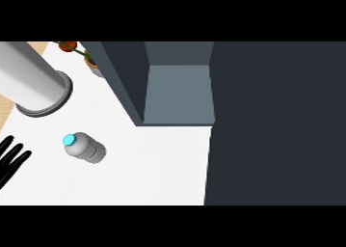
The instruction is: Pick up the bottled water, place it into the cabinet and close the cabinet
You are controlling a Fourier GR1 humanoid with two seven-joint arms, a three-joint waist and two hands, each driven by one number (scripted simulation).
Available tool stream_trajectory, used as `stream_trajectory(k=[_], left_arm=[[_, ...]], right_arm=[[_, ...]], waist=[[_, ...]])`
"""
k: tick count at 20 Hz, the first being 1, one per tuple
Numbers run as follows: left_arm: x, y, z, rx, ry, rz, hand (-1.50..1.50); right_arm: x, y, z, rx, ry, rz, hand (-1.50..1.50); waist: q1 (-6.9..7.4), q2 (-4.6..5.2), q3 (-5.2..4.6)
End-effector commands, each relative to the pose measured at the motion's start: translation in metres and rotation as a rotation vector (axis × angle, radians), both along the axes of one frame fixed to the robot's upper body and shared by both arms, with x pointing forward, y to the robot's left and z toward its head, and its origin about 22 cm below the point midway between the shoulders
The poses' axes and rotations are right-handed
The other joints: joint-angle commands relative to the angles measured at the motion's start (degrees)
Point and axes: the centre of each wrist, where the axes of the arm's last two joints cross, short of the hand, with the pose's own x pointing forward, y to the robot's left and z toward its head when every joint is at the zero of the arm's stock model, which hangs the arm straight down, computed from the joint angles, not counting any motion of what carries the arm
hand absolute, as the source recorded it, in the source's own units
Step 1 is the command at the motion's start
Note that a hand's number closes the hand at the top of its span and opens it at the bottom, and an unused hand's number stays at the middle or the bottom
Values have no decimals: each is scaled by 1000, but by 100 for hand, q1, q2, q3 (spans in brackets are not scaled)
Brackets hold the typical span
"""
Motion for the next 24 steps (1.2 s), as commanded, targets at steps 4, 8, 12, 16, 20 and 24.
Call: stream_trajectory(k=[4,8,12,16,20,24], left_arm=[[31,9,-5,31,7,54,-150],[29,35,-28,38,-15,49,-150],[41,27,-49,79,-28,46,-150],[56,35,-63,100,24,55,-150],[81,8,-81,136,43,46,-150],[91,10,-104,145,96,44,-150]], right_arm=[[5,5,-11,-7,-16,7,-150],[-10,-10,-14,-28,-3,6,-150],[-8,-3,-12,-19,-9,14,-150],[-5,10,-32,-23,-11,36,-150],[-18,4,-23,-4,-17,26,-150],[-15,4,-13,-12,-22,17,-150]], waist=[[-11,4,1],[-20,4,-1],[-20,6,-2],[-27,9,-2],[-44,7,-2],[-55,13,-4]])
